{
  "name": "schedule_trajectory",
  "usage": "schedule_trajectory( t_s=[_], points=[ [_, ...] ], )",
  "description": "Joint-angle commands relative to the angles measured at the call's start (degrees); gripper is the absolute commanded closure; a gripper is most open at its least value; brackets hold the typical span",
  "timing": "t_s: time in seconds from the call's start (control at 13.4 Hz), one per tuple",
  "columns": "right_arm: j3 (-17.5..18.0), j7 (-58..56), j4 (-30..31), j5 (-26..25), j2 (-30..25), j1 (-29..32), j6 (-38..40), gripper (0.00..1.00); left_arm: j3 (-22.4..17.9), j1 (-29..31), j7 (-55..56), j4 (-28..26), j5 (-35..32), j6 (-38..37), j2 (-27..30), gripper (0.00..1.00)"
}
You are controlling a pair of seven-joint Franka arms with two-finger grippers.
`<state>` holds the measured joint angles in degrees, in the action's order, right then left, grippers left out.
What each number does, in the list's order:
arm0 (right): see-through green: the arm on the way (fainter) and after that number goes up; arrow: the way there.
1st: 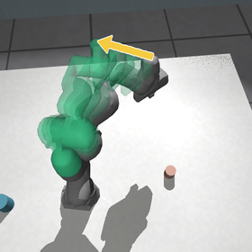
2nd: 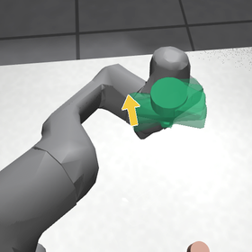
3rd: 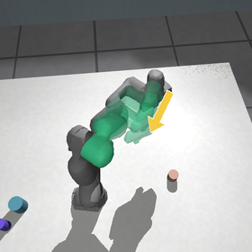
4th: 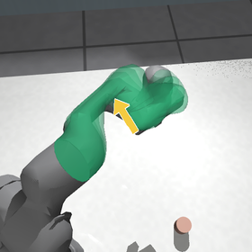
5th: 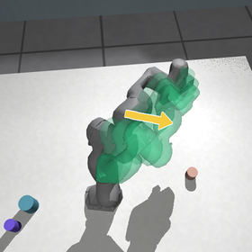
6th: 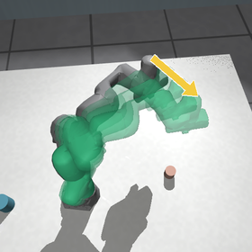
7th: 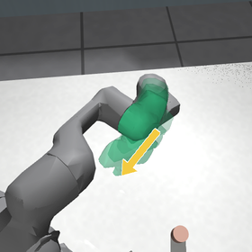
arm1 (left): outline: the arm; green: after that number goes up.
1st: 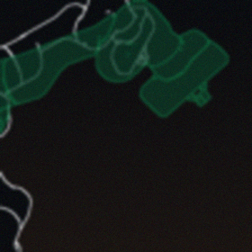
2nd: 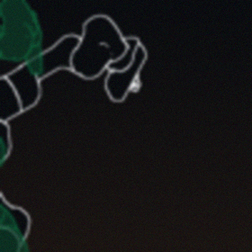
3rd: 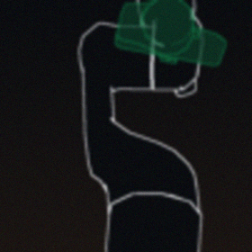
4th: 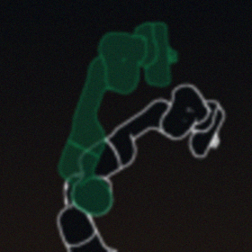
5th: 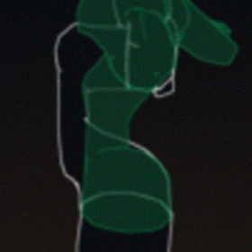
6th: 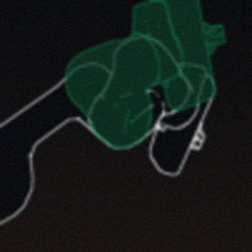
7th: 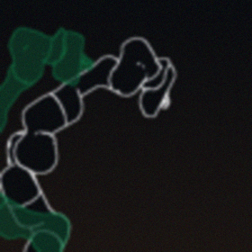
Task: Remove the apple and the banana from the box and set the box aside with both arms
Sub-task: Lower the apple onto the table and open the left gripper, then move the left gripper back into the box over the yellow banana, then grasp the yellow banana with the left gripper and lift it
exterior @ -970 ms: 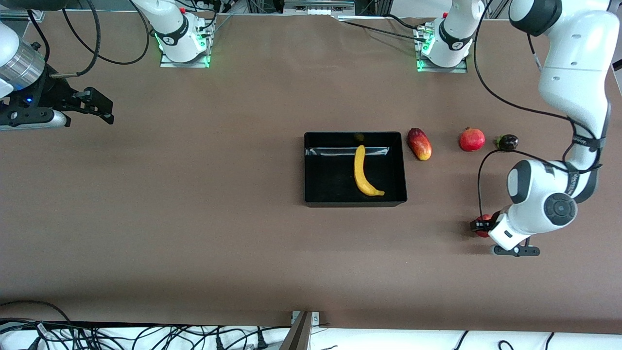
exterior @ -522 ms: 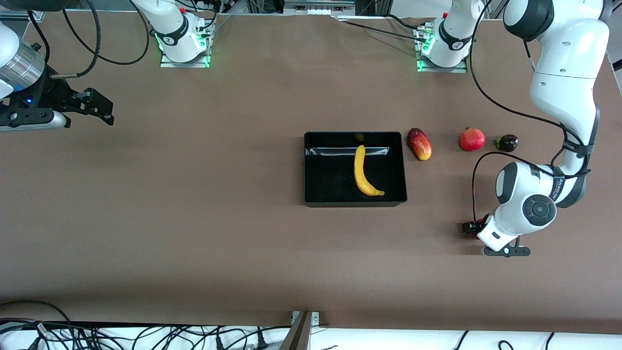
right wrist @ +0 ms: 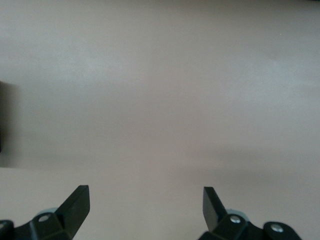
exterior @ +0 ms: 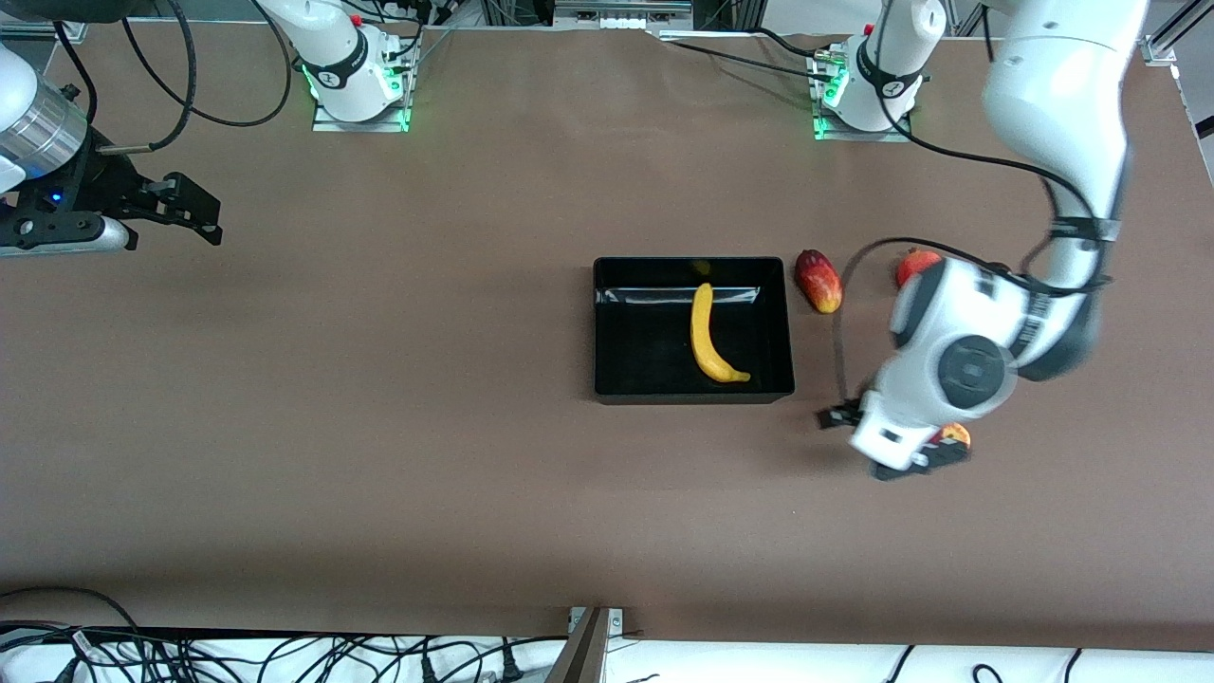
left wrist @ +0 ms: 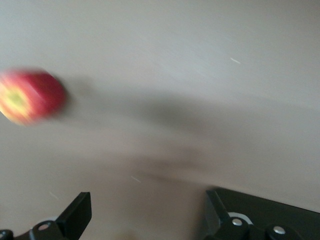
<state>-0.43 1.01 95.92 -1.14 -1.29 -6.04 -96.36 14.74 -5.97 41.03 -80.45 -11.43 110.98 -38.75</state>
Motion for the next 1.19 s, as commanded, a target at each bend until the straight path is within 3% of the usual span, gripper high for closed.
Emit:
schedule_trajectory(
  t_s=[0.0,0.15,0.3,0.67,1.12],
  points=[
    [0.6,-0.3,-0.8,-0.4,0.3,0.8,0.5,0.0,-0.9,-6.5,12.6,-1.6,1.8,0.1,-0.3,0.0],
    [0.6,-0.3,-0.8,-0.4,0.3,0.8,0.5,0.0,0.5,-8.3,21.6,-1.6,3.5,0.9,-0.4,0.0],
    [0.6,-0.3,-0.8,-0.4,0.3,0.7,0.5,0.0,2.3,-8.2,22.9,-3.1,3.8,1.9,-0.5,0.0],
    [0.6,-0.3,-0.8,-0.3,0.3,0.7,0.6,0.0,5.0,-8.6,26.7,-13.6,2.9,12.4,0.2,0.0],
    [0.6,-0.3,-0.9,-0.3,0.3,0.7,0.5,0.0,5.4,-9.5,30.6,-22.2,-5.3,23.0,-0.6,0.0]
  ],
)
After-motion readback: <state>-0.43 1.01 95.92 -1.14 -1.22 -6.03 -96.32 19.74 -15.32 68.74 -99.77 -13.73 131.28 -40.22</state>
